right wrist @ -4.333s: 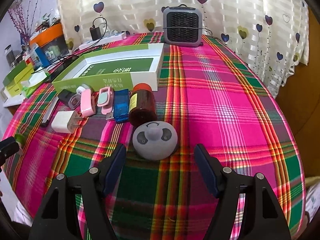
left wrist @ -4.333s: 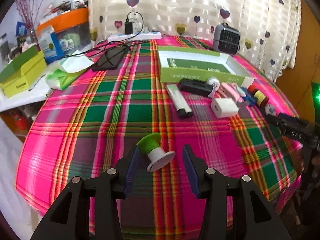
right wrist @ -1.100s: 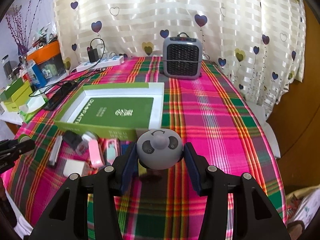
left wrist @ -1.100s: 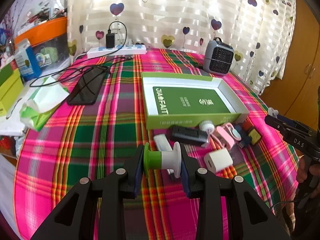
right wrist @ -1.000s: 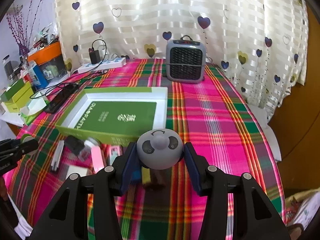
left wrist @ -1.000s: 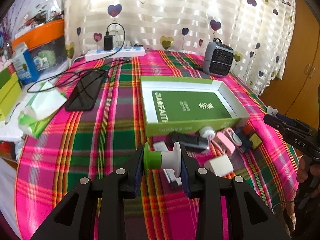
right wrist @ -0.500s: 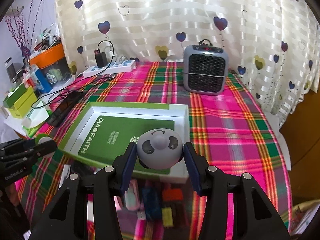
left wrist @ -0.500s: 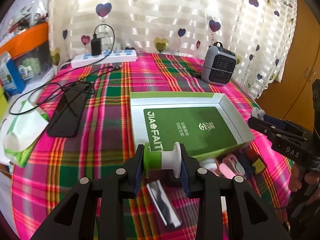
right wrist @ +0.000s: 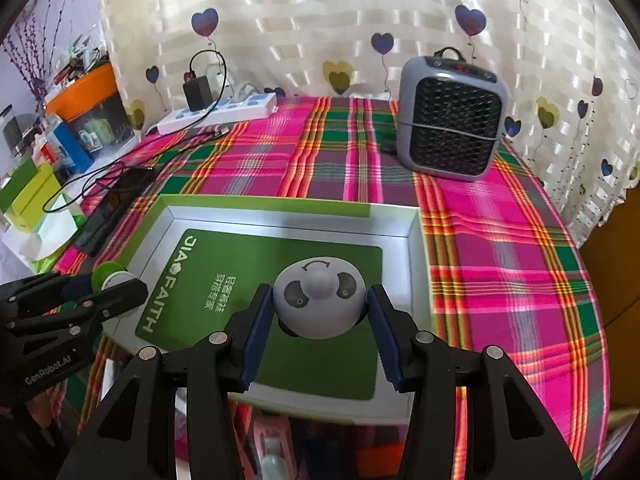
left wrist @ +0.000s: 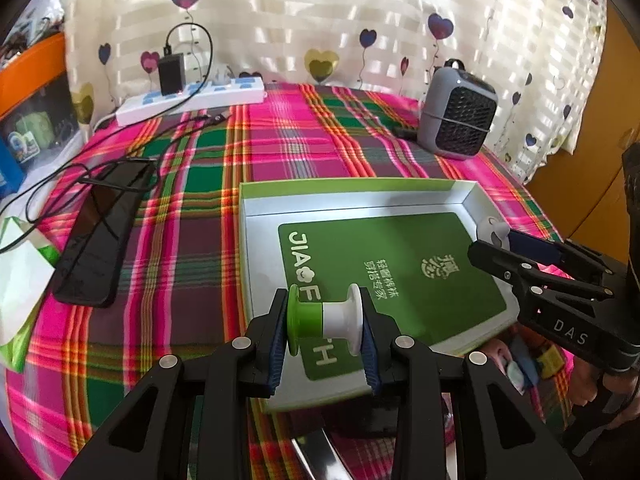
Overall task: Organize rigid objects
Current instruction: 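Carry the spool in the left tool while the right tool carries the gadget over the green box, then lower and release the spool from the left tool while the right tool releases the gadget in the box, then move the left tool to the white stick while the right tool moves to the brown bottle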
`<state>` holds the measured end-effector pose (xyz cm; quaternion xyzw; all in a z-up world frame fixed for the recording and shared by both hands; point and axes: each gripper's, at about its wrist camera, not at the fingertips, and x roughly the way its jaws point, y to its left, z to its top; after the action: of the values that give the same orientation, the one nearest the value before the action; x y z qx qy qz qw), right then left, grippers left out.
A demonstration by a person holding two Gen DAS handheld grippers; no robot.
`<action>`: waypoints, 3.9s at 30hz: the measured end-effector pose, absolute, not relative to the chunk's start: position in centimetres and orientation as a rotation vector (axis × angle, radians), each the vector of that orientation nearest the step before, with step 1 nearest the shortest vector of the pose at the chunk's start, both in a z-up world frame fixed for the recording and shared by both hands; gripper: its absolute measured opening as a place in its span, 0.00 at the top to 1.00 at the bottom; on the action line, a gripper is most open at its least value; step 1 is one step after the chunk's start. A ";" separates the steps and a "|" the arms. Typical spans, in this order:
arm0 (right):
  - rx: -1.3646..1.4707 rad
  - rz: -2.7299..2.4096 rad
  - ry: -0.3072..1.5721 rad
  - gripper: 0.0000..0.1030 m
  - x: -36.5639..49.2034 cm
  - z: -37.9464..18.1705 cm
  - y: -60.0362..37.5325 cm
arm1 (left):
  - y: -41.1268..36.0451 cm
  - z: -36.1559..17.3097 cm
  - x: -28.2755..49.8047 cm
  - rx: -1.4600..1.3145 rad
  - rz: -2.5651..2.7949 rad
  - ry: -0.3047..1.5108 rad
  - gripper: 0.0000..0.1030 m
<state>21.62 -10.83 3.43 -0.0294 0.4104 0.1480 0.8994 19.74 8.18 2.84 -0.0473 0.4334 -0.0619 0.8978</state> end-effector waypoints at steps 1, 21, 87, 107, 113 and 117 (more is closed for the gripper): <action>-0.059 0.308 0.855 0.52 21.9 3.2 -10.7 | 8.2 2.7 19.9 -0.095 -0.129 0.901 0.70; -0.083 0.330 0.918 0.52 23.8 0.7 -9.3 | 6.4 1.3 21.2 -0.014 -0.128 0.905 0.70; 0.007 0.220 0.778 0.44 11.4 3.2 -17.7 | 10.6 2.4 7.6 -0.116 -0.052 0.866 0.60; 0.028 0.218 0.850 0.44 11.6 0.8 -18.5 | 9.1 1.2 7.2 -0.126 -0.087 0.919 0.60; 0.015 0.230 0.859 0.44 12.3 0.7 -18.2 | 8.6 1.0 7.8 -0.122 -0.085 0.929 0.60; 0.007 0.220 0.861 0.44 12.7 0.8 -18.2 | 8.2 0.8 8.3 -0.121 -0.091 0.938 0.59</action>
<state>12.66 -18.21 0.75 0.0033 0.4166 0.1063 0.9029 8.27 8.23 0.79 -0.0583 0.4516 -0.0440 0.8892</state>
